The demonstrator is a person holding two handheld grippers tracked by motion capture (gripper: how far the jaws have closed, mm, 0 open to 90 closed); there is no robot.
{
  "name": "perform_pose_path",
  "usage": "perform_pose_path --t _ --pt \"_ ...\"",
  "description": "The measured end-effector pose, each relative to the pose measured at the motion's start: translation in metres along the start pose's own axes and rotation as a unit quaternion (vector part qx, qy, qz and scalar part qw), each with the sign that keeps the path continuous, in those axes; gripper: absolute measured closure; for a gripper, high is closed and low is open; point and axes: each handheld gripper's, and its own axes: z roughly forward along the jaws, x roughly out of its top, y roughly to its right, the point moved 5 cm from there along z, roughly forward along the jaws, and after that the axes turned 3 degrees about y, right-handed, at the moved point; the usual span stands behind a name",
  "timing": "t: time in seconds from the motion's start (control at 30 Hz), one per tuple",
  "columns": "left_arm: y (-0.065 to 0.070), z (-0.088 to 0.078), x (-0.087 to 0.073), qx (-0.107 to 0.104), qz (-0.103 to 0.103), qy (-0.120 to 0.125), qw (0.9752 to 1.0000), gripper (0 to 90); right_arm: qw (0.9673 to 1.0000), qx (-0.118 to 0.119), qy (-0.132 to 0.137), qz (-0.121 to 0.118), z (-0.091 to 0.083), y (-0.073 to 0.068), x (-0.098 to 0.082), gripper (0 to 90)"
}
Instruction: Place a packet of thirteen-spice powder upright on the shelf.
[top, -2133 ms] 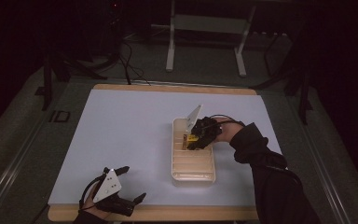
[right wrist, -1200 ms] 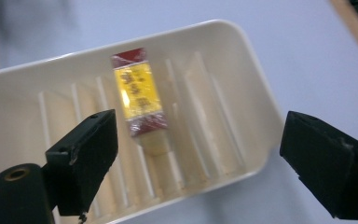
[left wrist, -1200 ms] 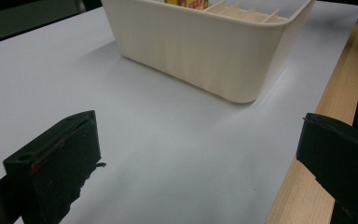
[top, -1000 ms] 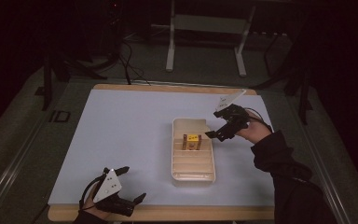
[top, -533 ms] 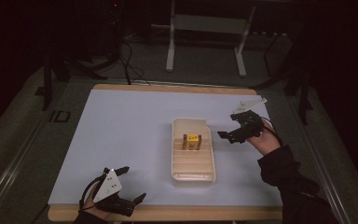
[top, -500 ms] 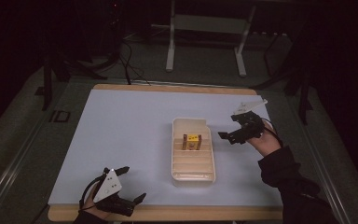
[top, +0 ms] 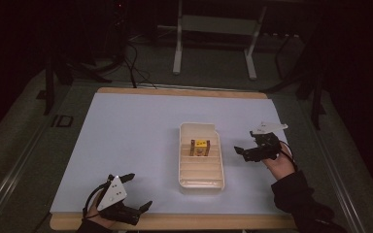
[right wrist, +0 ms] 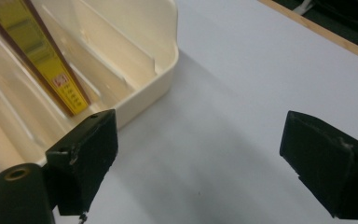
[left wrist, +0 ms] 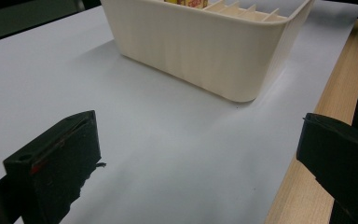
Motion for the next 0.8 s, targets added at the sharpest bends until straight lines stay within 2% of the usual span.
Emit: perform_pose_path --t 0.13,0.3,0.4,0.8 --pt "0.0 0.0 0.0 -0.001 0.0 -0.001 1.0 0.0 0.9998 -0.013 0.014 -0.004 -0.006 0.0 -0.007 11.4" --pt "0.001 -0.001 0.0 -0.002 0.0 0.0 1.0 0.0 0.999 -0.031 0.027 0.018 -0.015 0.001 -0.017 11.4" --pt "0.0 -0.001 0.0 -0.002 0.0 0.0 1.0 0.0 0.9978 -0.051 0.039 0.015 -0.021 0.004 -0.023 11.4" --pt "0.0 0.0 0.0 -0.002 0.001 0.0 1.0 0.0 0.9958 -0.066 0.052 0.037 -0.031 0.017 -0.045 11.8"
